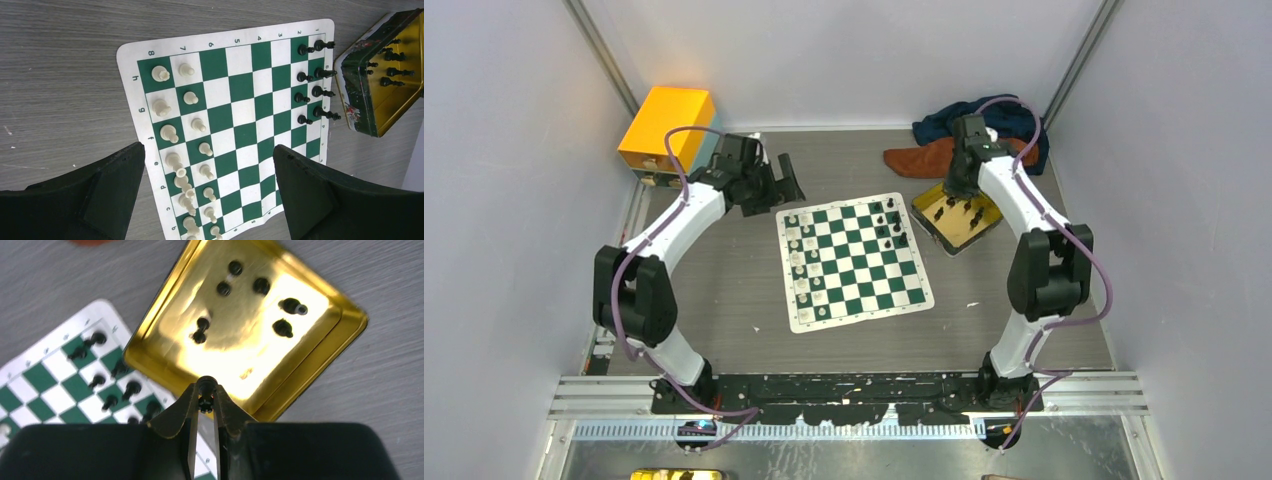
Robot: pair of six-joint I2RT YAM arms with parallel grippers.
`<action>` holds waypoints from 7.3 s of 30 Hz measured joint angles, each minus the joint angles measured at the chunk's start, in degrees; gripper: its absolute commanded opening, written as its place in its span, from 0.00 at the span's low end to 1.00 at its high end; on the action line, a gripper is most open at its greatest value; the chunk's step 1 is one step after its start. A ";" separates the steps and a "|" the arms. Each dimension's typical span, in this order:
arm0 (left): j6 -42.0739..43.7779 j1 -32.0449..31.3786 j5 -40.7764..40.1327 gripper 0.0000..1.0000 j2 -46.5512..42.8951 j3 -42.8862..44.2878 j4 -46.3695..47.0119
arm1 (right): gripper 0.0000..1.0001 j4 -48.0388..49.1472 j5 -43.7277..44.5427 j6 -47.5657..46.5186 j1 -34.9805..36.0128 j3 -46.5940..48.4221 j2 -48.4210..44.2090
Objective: Set up the chess pieces on the board
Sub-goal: Pick up the chess piece from the storage box, then place the chess piece on the chessboard, then pick up the chess piece from the storage box, then place the chess piece on the chessboard.
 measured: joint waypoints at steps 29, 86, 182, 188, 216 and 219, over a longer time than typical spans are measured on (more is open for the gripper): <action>-0.22 -0.55 -0.15 1.00 -6.99 -5.44 -0.17 | 0.01 -2.67 2.99 7.67 27.06 -35.91 -25.99; -0.04 -0.90 -0.09 1.00 -6.97 -7.39 -0.13 | 0.34 6.08 2.58 9.92 27.54 -40.19 -19.26; 1.70 -0.87 1.27 1.00 1.25 -3.69 0.81 | 0.01 3.89 2.14 -0.09 2.97 3.13 15.30; 1.68 -0.87 1.22 1.00 1.22 -3.69 0.79 | 0.01 3.39 2.10 -0.81 2.97 3.15 14.03; 1.64 -0.87 -0.15 1.00 -0.44 -3.98 0.72 | 0.01 -0.79 -4.02 -2.58 13.05 -6.01 -7.76; 1.64 -0.87 -0.24 1.00 -0.68 -4.09 0.74 | 0.01 -0.90 -4.33 -2.58 15.58 -9.01 -8.57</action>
